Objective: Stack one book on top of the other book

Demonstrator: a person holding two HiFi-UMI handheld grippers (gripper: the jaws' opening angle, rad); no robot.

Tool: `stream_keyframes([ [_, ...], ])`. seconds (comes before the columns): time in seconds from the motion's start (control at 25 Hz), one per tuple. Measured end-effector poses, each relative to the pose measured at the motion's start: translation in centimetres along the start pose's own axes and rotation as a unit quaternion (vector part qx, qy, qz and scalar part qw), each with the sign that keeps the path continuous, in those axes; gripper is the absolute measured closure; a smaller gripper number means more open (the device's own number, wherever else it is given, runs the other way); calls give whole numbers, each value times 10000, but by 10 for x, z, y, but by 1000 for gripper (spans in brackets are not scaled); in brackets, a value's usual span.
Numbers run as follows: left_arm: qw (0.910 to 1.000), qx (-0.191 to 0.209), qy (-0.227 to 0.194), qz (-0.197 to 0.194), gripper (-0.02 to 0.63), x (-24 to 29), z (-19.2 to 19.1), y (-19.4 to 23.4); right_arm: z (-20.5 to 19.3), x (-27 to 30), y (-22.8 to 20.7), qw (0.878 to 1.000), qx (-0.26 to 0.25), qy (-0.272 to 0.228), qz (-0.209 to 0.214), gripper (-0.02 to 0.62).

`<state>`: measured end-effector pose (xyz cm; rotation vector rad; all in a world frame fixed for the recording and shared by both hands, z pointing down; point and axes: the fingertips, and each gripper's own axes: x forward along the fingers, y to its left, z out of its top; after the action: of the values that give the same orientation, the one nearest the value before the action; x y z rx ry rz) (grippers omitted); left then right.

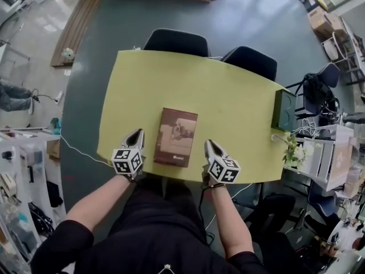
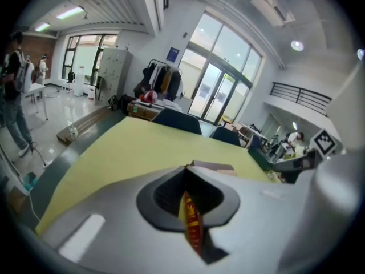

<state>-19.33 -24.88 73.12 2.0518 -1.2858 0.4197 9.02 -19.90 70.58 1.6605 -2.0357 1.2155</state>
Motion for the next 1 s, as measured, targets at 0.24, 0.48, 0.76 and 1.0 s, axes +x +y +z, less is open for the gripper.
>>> stream_keyframes([
  [0.24, 9968, 346, -679, -252, 600, -49, 58, -43, 56, -54, 50, 9942, -743, -757, 177, 591],
  [0.48, 9839, 883, -1365, -738, 600, -110, 113, -108, 109, -118, 110, 9756, -1511, -1513, 495, 591],
  [0.76, 9677, 1275, -1857, -1134, 600, -140, 149, -165, 126, -158, 128, 9663, -1653, -1869, 641, 591],
  [1.0, 9574, 1600, -2077, -1212, 600, -163, 147, -201, 111, -183, 129, 9645, -1738, -1828, 777, 591],
])
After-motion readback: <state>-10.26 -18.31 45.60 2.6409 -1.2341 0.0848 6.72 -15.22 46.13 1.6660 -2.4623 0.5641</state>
